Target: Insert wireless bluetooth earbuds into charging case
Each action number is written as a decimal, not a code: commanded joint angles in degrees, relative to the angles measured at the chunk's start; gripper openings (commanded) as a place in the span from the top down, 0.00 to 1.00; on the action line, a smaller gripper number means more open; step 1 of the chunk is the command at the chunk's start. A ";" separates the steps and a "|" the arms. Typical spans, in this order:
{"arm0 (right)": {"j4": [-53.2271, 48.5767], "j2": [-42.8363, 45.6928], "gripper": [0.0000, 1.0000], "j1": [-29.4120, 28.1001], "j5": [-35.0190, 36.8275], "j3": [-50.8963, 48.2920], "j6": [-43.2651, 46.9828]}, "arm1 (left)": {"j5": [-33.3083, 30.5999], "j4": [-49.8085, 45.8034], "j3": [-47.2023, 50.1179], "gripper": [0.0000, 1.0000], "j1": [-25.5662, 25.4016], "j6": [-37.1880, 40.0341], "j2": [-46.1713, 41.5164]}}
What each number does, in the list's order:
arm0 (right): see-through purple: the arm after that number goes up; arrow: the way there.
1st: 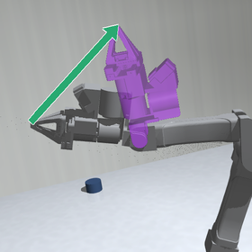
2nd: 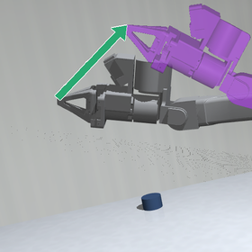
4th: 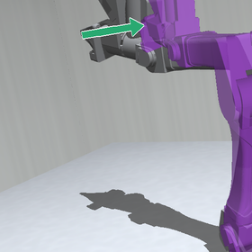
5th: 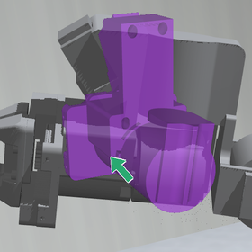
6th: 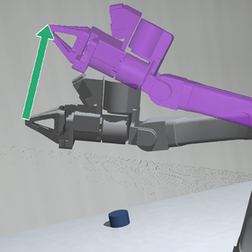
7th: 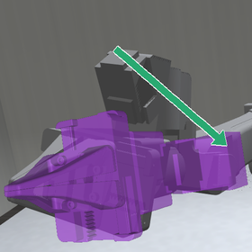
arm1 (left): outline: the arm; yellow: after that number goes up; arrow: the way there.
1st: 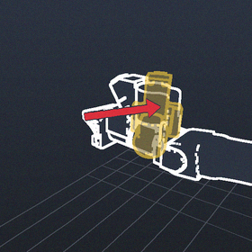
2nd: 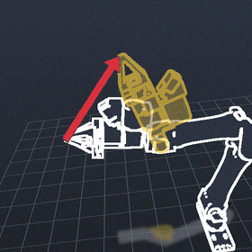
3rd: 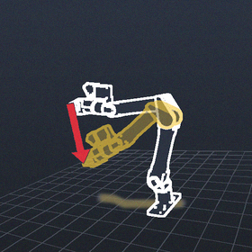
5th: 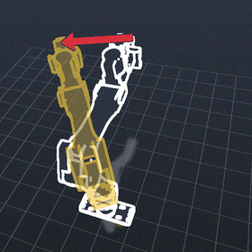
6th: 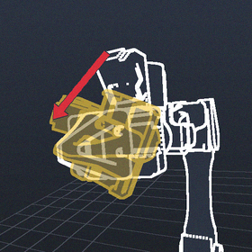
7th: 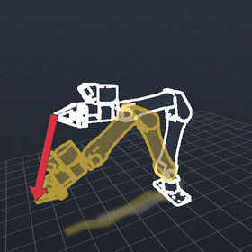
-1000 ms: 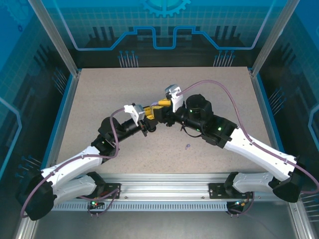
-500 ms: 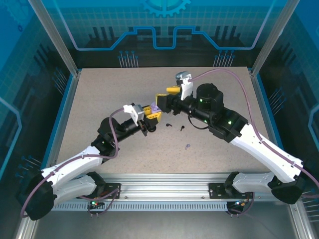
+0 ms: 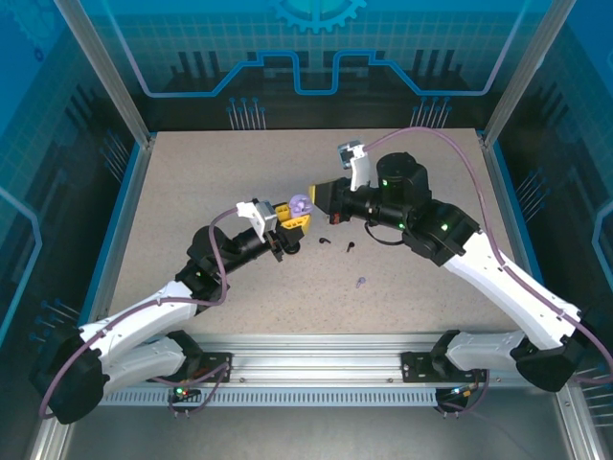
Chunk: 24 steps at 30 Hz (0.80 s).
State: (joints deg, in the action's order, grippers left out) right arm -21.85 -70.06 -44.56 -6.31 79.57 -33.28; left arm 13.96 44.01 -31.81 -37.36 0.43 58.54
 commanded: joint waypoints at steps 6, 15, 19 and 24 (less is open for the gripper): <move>-1.35 -1.28 1.00 0.64 -2.80 -0.61 -1.22 | 0.59 1.39 -2.99 1.00 -0.58 1.68 0.08; -1.18 -1.17 1.00 1.25 -2.64 -2.23 -1.62 | 0.84 1.19 -3.26 1.00 -0.53 1.93 -0.10; -0.52 -1.98 1.00 1.23 -3.92 -1.73 -1.14 | 1.25 0.73 -3.34 1.00 -0.58 1.86 -0.01; 0.86 -2.44 1.00 1.23 -6.73 -1.09 0.55 | 1.46 0.51 -3.18 1.00 -0.57 1.69 -0.06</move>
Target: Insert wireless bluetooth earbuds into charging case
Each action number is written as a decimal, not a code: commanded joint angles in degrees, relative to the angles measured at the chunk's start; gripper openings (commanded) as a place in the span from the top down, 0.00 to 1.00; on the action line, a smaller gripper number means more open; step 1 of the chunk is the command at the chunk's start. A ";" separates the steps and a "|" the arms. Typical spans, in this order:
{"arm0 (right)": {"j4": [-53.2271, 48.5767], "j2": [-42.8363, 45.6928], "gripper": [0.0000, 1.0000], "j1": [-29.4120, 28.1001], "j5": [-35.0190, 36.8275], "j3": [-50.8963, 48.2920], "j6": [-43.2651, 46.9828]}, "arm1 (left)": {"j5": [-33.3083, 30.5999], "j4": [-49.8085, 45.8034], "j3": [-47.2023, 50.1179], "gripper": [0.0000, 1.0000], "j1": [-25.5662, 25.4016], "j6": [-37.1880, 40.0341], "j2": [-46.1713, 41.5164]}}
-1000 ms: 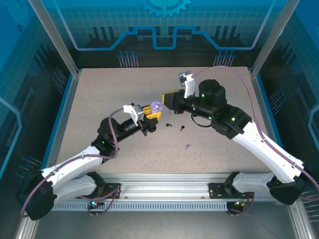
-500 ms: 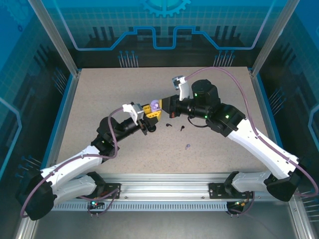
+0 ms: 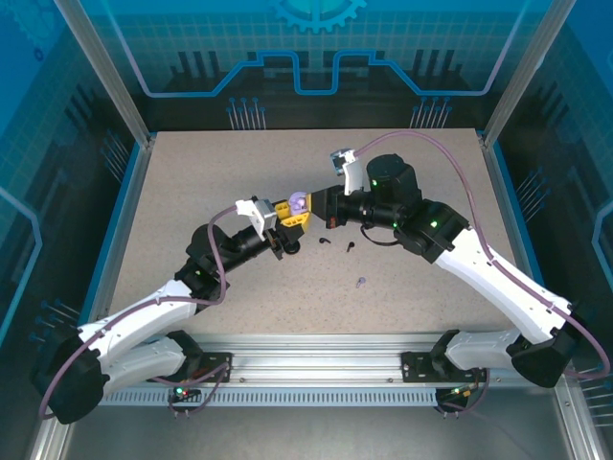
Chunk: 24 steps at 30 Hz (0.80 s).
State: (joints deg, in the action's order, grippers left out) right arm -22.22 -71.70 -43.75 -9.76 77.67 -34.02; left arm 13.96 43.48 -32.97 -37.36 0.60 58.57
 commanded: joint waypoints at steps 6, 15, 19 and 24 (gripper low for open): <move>1.61 -0.83 1.00 0.25 -6.50 1.30 2.88 | 1.34 1.16 -1.84 1.00 -0.59 1.33 0.14; 1.28 4.33 1.00 1.63 -0.80 -1.44 2.52 | 0.95 1.38 -1.32 1.00 -0.60 1.33 -0.05; -0.95 9.39 0.95 2.99 3.04 -1.67 2.00 | 0.13 2.15 -0.11 1.00 -0.52 1.84 -0.60; -9.52 12.84 0.59 4.58 11.66 -3.20 0.20 | -0.88 3.25 1.14 1.00 -0.53 3.24 -1.05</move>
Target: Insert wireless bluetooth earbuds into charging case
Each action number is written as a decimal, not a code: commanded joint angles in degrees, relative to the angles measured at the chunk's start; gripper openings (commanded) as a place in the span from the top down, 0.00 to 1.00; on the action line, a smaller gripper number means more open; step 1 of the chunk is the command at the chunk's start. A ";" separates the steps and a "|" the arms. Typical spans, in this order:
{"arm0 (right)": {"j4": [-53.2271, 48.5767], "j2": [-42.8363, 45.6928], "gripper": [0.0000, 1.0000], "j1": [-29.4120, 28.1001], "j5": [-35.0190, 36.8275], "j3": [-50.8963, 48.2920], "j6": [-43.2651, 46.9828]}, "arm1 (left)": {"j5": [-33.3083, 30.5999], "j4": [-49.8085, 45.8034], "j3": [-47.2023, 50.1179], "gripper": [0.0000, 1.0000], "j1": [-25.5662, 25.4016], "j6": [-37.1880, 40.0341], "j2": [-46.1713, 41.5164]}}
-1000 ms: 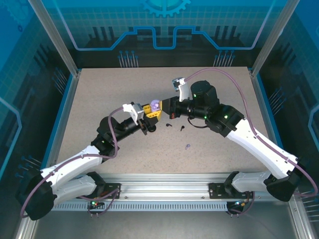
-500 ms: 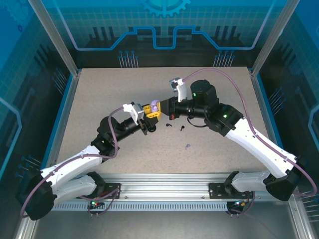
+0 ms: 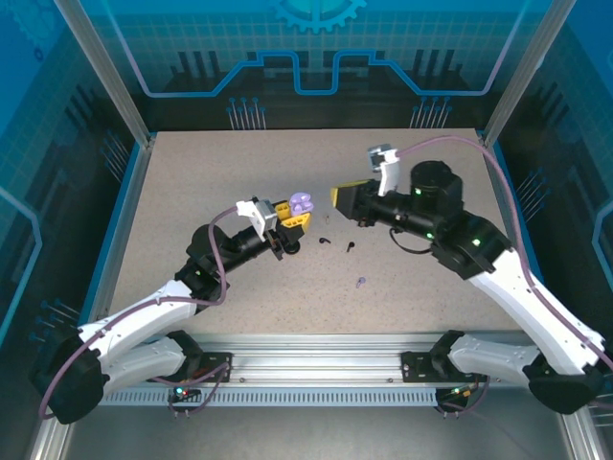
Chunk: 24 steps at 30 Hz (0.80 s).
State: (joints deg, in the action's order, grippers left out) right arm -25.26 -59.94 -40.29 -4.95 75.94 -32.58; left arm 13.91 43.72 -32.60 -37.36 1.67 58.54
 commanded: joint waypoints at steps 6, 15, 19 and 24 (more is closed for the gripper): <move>-14.78 1.84 0.42 1.80 17.07 -8.06 -6.14 | -0.49 3.98 1.62 1.00 -0.59 2.73 -1.60; -19.45 1.02 0.30 2.43 23.00 -18.17 -17.53 | 0.65 4.77 3.90 1.00 -0.53 2.84 -4.98; -19.51 -0.12 0.28 2.59 22.36 -21.90 -21.15 | 1.07 6.70 4.47 1.00 -0.58 2.21 -5.88; -18.33 -1.99 0.28 2.85 21.22 -25.22 -23.80 | 2.51 8.54 3.92 1.00 -0.55 1.15 -6.86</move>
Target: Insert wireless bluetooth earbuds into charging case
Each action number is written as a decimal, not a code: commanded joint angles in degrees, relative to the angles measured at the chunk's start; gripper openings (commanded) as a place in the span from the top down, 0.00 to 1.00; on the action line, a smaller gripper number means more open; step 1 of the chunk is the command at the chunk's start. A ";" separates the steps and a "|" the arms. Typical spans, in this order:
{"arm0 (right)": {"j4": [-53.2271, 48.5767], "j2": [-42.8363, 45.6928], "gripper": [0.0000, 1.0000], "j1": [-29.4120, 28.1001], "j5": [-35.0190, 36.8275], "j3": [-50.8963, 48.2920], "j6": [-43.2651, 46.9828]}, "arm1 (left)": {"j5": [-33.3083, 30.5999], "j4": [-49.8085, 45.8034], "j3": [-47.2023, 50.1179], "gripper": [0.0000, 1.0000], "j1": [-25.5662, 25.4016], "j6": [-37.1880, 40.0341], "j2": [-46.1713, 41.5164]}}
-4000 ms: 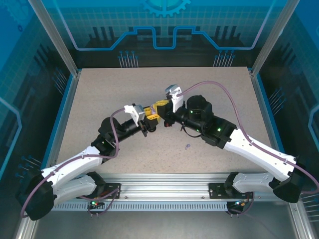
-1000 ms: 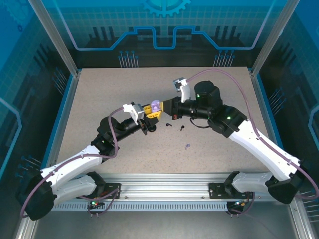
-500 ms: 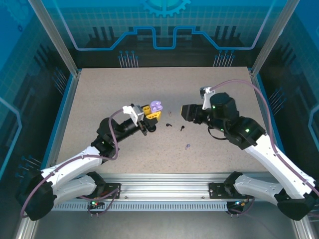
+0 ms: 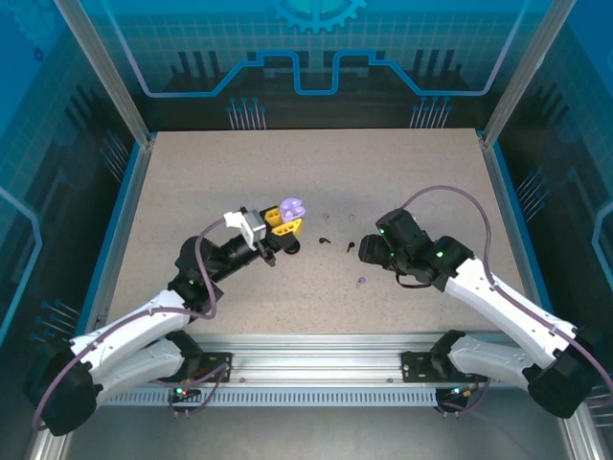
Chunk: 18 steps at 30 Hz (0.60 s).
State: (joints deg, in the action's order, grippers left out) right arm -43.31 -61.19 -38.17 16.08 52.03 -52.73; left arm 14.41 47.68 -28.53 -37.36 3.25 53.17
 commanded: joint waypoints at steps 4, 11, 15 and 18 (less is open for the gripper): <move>-0.33 -1.89 0.28 1.20 0.06 -3.37 -4.82 | 3.83 5.57 -0.86 1.00 -0.52 -1.73 -1.74; 0.59 -3.70 0.28 2.74 -0.82 -4.15 -6.34 | 7.00 6.35 -1.96 1.00 -0.54 -3.40 -1.92; 0.77 -6.00 0.28 3.54 -1.84 -3.70 -7.50 | 7.82 7.36 -2.14 1.00 -0.60 -3.86 -1.75; 1.33 -7.43 0.28 3.72 -2.53 -3.27 -8.42 | 8.25 7.97 -2.31 1.00 -0.58 -4.09 -1.57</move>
State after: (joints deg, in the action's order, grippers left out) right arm -42.39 -67.61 -35.29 14.41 48.21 -58.98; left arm 20.67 51.92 -28.64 -37.41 -0.03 52.05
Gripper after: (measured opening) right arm 0.722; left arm 0.222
